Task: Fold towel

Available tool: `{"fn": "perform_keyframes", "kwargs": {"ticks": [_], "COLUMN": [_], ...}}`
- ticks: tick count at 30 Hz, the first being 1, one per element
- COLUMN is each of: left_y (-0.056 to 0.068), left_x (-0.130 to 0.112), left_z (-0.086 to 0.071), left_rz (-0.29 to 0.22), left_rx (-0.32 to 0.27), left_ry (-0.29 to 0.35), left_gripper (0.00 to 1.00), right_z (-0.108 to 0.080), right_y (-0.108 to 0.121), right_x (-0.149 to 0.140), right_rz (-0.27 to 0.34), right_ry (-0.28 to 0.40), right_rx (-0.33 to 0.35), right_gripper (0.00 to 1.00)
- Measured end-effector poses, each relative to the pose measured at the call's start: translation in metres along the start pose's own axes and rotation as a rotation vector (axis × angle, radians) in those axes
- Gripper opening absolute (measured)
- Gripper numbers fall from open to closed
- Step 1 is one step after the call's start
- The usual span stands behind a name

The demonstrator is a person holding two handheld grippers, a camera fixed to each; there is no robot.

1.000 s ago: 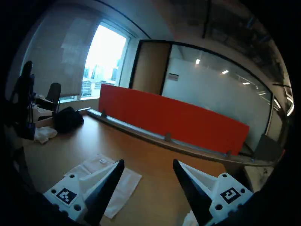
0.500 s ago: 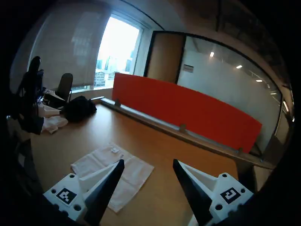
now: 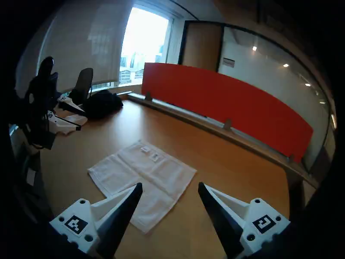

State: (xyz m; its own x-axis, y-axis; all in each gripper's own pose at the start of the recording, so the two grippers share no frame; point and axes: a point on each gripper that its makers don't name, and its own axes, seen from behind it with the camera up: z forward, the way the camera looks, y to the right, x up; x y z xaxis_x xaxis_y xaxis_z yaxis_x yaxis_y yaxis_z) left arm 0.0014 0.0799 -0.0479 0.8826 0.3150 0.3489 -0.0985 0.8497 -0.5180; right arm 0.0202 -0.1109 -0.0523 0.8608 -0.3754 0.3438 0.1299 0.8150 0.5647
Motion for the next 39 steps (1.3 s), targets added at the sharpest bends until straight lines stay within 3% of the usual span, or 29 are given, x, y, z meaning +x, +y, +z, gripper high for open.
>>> {"fn": "perform_keyframes", "kwargs": {"ticks": [9, 18, 27, 39], "left_y": [0.017, 0.029, 0.044, 0.061], "left_x": [-0.041, -0.079, -0.115, -0.137], "left_z": [0.022, 0.037, 0.049, 0.058], "left_rz": [0.016, -0.005, 0.023, 0.042], "left_rx": [-0.043, -0.078, -0.121, -0.181], "left_ry": [-0.079, -0.158, -0.243, -0.313], "left_gripper": [0.95, 0.95, 0.95, 0.95], "right_z": [0.026, 0.042, 0.051, 0.054], "right_y": [-0.016, -0.029, -0.041, -0.05], "right_x": [-0.047, -0.083, -0.122, -0.154], "right_rz": [0.022, 0.035, 0.02, 0.027], "right_ry": [-0.068, -0.126, -0.209, -0.28], "right_rx": [0.042, 0.077, 0.118, 0.158], "right_gripper": [1.0, 1.0, 1.0, 0.93]}}
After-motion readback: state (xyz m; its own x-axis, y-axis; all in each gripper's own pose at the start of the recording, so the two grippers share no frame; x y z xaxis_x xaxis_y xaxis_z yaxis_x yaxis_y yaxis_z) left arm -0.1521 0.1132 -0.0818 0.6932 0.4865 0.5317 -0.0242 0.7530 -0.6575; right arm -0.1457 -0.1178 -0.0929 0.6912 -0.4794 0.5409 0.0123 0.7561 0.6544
